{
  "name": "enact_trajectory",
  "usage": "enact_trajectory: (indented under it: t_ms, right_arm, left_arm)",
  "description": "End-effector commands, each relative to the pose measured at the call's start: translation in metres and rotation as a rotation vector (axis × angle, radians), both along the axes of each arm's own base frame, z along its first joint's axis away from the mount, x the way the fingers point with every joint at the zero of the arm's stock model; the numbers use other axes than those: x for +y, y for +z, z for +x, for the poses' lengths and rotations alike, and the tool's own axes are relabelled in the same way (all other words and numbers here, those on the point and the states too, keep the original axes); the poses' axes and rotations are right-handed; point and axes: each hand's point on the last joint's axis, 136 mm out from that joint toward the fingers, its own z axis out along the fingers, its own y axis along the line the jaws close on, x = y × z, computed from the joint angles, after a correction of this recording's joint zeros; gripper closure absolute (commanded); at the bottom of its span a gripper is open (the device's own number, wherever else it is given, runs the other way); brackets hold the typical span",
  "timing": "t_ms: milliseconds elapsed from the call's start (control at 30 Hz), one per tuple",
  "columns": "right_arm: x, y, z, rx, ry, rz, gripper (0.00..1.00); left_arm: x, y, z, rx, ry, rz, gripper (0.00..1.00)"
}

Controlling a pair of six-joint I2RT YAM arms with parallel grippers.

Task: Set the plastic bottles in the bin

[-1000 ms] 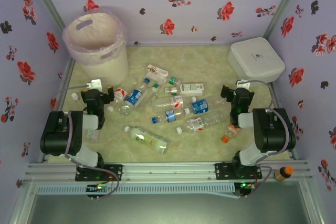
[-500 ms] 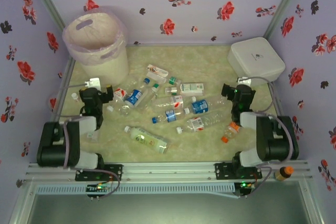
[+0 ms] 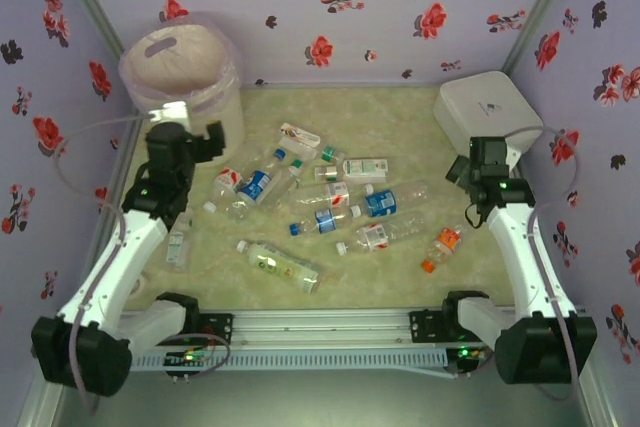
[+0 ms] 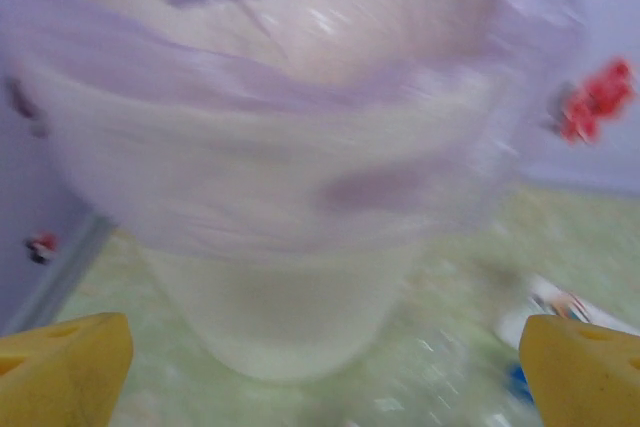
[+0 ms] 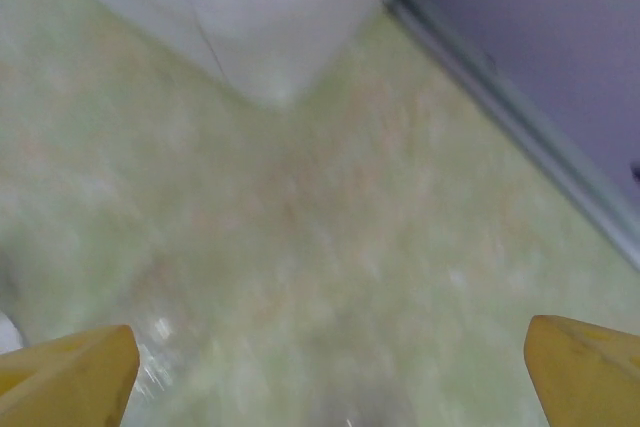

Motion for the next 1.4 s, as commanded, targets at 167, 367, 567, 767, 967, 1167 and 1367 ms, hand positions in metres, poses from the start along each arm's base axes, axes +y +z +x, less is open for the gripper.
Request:
enact_trajectory:
  t_ms: [167, 367, 567, 767, 967, 1167, 1367]
  right_arm:
    - [0.026, -0.072, -0.057, 0.325, -0.075, 0.283, 0.01]
    - [0.029, -0.106, -0.051, 0.353, -0.105, 0.352, 0.01]
    - [0.024, -0.132, -0.041, 0.317, -0.131, 0.378, 0.08]
    - [0.013, -0.122, -0.043, 0.308, -0.121, 0.309, 0.26]
    - [0.012, -0.090, -0.040, 0.253, -0.073, 0.290, 0.47]
    - [0.041, -0.023, -0.008, 0.054, 0.051, 0.424, 0.50]
    - [0.115, 0.067, 0.059, -0.318, 0.345, 0.703, 0.52]
  left_arm:
    - [-0.106, -0.056, -0.019, 0.363, -0.269, -0.040, 0.00]
    - [-0.151, -0.063, -0.021, 0.411, -0.393, -0.030, 0.00]
    - [-0.169, -0.068, -0.017, 0.422, -0.431, -0.050, 0.01]
    - [-0.180, -0.059, -0.013, 0.407, -0.453, -0.063, 0.01]
    - [-0.189, -0.048, -0.009, 0.389, -0.499, -0.051, 0.00]
    - [-0.229, -0.023, -0.018, 0.369, -0.704, -0.166, 0.00]
    - [-0.272, -0.015, -0.025, 0.407, -0.888, -0.317, 0.08]
